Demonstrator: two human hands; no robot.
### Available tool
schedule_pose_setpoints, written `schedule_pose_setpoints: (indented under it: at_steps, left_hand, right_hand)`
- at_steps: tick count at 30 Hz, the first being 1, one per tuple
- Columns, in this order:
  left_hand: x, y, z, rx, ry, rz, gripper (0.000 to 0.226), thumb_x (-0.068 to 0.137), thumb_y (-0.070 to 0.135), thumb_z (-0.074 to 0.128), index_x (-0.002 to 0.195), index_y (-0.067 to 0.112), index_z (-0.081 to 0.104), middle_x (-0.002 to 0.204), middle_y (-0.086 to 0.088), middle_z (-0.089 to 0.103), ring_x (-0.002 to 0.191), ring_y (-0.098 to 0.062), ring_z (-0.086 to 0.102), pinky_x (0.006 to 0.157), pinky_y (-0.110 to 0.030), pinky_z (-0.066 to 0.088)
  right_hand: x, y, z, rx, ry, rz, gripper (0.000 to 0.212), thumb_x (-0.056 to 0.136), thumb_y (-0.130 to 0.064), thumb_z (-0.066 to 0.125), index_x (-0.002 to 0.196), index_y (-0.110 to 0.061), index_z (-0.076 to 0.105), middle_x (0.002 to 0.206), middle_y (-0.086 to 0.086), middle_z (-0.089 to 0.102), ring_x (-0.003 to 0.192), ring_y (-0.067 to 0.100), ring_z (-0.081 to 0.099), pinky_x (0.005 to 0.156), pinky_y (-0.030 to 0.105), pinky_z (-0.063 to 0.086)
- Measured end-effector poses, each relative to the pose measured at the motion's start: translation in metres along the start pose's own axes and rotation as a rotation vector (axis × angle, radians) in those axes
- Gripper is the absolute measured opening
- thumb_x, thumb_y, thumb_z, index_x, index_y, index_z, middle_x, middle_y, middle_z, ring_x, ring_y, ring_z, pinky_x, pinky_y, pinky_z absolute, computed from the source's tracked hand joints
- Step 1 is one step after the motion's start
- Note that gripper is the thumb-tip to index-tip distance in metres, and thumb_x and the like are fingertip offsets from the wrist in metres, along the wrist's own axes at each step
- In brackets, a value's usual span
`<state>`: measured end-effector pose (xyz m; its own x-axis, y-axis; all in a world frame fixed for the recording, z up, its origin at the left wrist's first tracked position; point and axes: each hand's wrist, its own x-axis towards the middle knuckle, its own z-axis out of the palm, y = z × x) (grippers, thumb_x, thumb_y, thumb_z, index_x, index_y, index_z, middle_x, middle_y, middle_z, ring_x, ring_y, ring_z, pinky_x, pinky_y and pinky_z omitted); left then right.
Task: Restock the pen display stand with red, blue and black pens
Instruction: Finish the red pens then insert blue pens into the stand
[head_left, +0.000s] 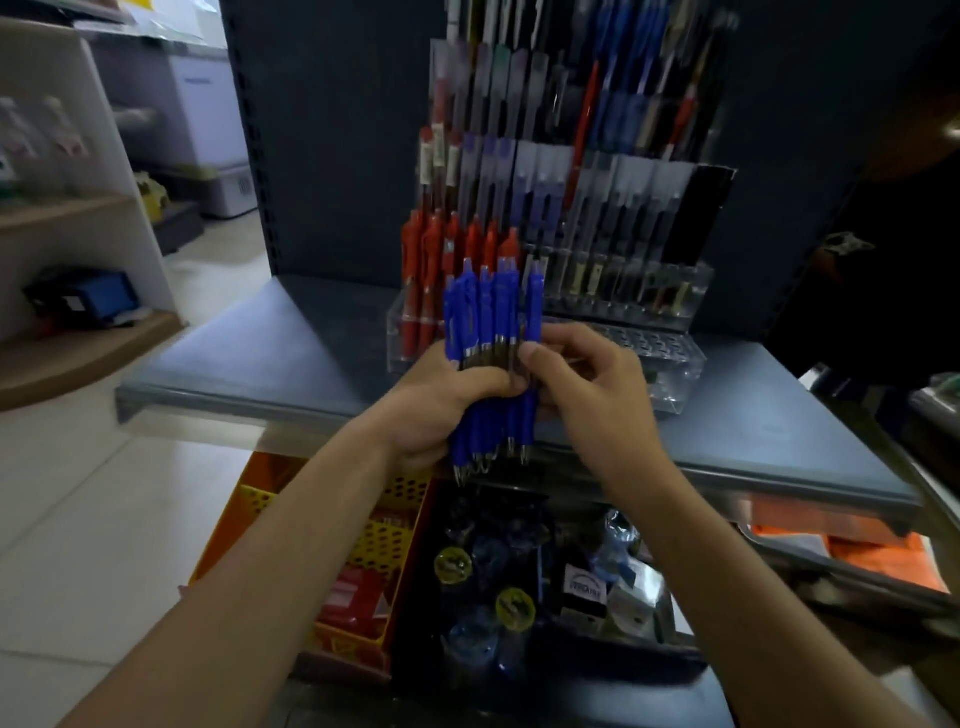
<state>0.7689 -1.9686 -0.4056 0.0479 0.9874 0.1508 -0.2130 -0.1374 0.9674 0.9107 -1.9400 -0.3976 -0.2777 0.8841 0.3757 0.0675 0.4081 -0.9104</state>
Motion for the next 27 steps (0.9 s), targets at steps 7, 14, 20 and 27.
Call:
schedule_pose_setpoints:
  at_steps: [7, 14, 20, 27]
  left_hand:
    - [0.007, 0.007, -0.004, 0.001, 0.119, 0.039, 0.019, 0.091, -0.003, 0.057, 0.097, 0.011, 0.067, 0.086, -0.004, 0.075, 0.086, -0.018, 0.072, 0.071, -0.03, 0.06]
    - [0.01, 0.007, -0.01, -0.053, 0.058, 0.045, 0.011, 0.092, -0.002, 0.052, 0.094, 0.007, 0.057, 0.072, -0.005, 0.065, 0.058, -0.017, 0.061, 0.057, -0.028, 0.054]
    - [0.012, 0.008, -0.012, -0.101, 0.008, 0.055, 0.012, 0.086, 0.023, 0.057, 0.089, 0.012, 0.053, 0.063, 0.001, 0.05, 0.049, -0.011, 0.046, 0.046, -0.023, 0.043]
    - [0.011, 0.012, -0.018, -0.159, 0.066, 0.036, 0.015, 0.09, 0.024, 0.058, 0.082, 0.018, 0.047, 0.057, 0.003, 0.04, 0.042, -0.008, 0.037, 0.04, -0.021, 0.035]
  right_hand:
    - [0.014, -0.006, 0.004, -0.07, 0.074, -0.062, 0.011, 0.094, -0.017, 0.061, 0.101, -0.018, 0.069, 0.087, -0.006, 0.073, 0.082, 0.002, 0.069, 0.072, 0.022, 0.056]
    - [0.048, -0.025, -0.015, -0.079, 0.238, -0.078, 0.007, 0.091, -0.023, 0.066, 0.089, -0.029, 0.063, 0.079, -0.005, 0.068, 0.078, 0.016, 0.07, 0.075, 0.042, 0.06]
    - [0.074, -0.028, -0.012, -0.09, 0.297, -0.044, 0.003, 0.09, -0.022, 0.067, 0.093, -0.022, 0.066, 0.08, -0.001, 0.071, 0.079, 0.018, 0.071, 0.068, 0.032, 0.061]
    - [0.089, -0.015, 0.0, -0.505, 0.233, -0.088, 0.009, 0.09, -0.025, 0.067, 0.094, -0.018, 0.07, 0.08, -0.008, 0.07, 0.075, 0.007, 0.067, 0.073, 0.03, 0.059]
